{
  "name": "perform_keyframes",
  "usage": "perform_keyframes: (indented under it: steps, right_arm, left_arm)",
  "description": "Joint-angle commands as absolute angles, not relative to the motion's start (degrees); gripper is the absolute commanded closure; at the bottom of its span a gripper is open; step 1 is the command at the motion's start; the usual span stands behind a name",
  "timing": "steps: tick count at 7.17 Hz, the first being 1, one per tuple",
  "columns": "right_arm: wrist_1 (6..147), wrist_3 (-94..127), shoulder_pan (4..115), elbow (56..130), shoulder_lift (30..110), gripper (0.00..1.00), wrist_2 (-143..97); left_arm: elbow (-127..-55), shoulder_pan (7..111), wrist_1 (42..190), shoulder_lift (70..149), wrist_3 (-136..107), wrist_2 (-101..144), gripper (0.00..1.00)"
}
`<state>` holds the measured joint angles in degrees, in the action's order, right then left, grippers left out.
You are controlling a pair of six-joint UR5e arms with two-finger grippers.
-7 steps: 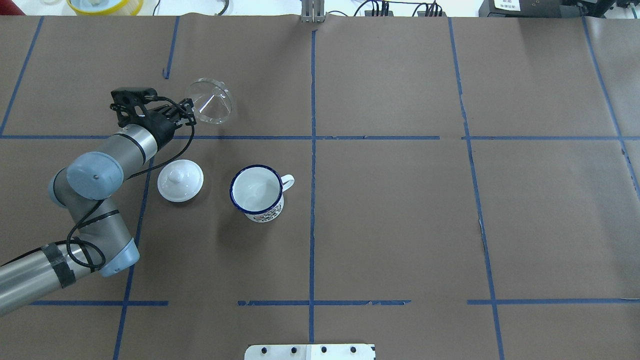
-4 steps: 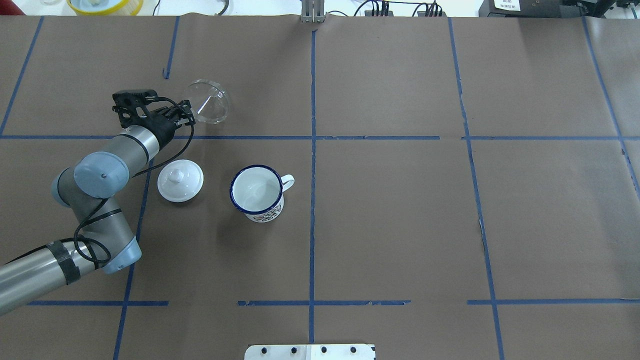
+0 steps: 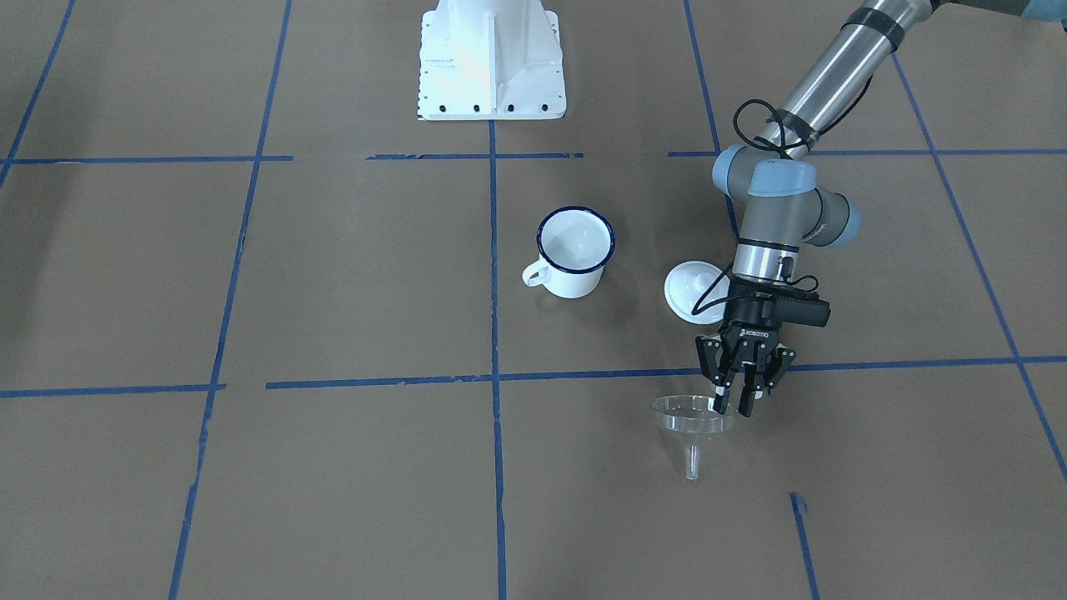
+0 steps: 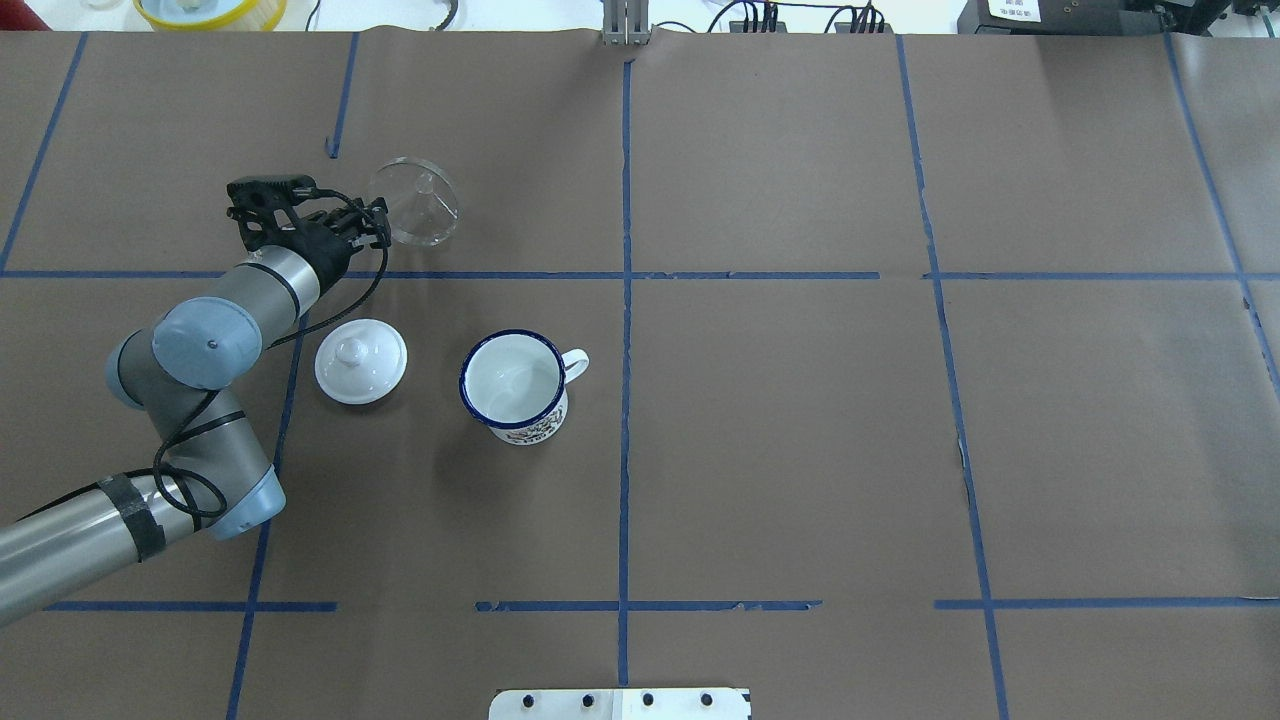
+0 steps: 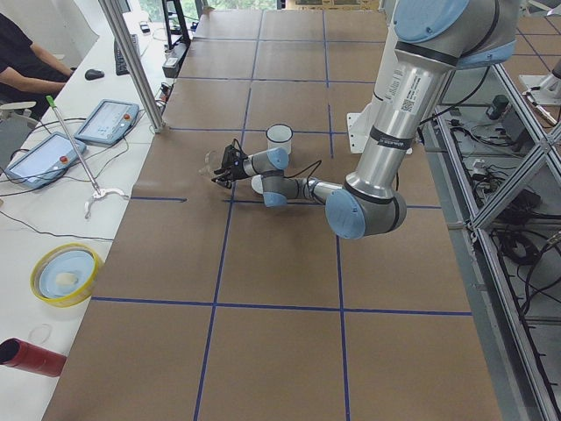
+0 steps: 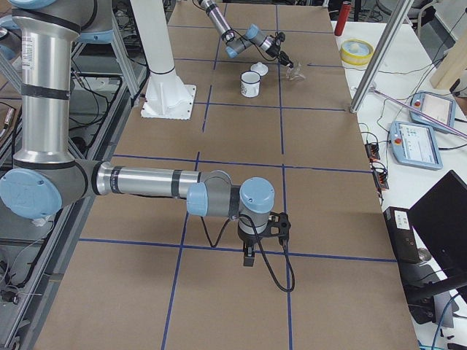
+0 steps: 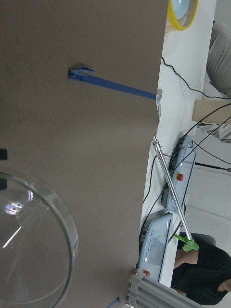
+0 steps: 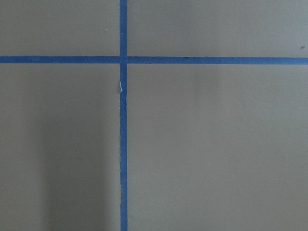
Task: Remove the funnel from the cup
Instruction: 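Lower the funnel onto the table and open the left gripper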
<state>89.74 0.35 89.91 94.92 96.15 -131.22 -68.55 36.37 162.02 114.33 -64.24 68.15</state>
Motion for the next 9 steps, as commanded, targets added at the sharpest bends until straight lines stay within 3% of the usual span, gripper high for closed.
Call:
perform_keyframes:
  steps: [1,5,7,9]
  right_arm:
    - [89.74,0.35,89.91,94.92,96.15,0.00,-131.22]
    - [89.74,0.35,89.91,94.92,96.07,0.00,-131.22]
    - [89.74,0.35,89.91,94.92,96.07,0.00,-131.22]
    - [89.74,0.35,89.91,94.92,96.07,0.00,-131.22]
  left_arm:
    - [-68.73,37.00,161.98,114.35,-63.64,68.90,0.00]
    - [-78.72,39.90,160.24,108.40,-58.01,82.40,0.00]
    - [-93.79,39.90,144.33,103.55,-58.01,86.90,0.00]
    - [-101.92,40.08,127.43,104.06,-57.92,94.08,0.00]
